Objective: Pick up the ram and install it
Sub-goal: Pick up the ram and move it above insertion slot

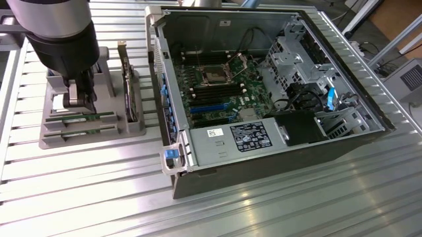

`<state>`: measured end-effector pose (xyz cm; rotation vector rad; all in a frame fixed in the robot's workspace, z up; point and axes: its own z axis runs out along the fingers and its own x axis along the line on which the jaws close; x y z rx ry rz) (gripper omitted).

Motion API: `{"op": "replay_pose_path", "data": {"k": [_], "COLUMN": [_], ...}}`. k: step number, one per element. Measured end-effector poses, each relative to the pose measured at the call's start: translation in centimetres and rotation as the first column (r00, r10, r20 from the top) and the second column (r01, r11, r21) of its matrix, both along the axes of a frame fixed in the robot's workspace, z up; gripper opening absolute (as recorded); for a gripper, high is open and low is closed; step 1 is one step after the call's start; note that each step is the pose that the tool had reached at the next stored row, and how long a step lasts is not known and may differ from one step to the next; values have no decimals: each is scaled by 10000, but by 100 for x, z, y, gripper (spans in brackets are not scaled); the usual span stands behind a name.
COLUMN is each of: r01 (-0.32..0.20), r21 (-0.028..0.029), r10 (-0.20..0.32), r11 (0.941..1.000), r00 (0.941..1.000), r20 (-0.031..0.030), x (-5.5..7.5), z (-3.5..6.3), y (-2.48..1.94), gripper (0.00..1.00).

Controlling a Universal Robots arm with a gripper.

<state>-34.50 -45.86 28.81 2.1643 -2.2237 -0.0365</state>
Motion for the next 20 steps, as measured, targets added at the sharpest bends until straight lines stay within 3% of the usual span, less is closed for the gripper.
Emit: {"op": "replay_pose_path", "data": {"k": [20], "r01": [-1], "r21": [1], "r10": [1], "r11": [10000], "r00": [10000], "r20": [0], "x": [-63], "z": [-106], "y": [-1], "gripper": [36]}}
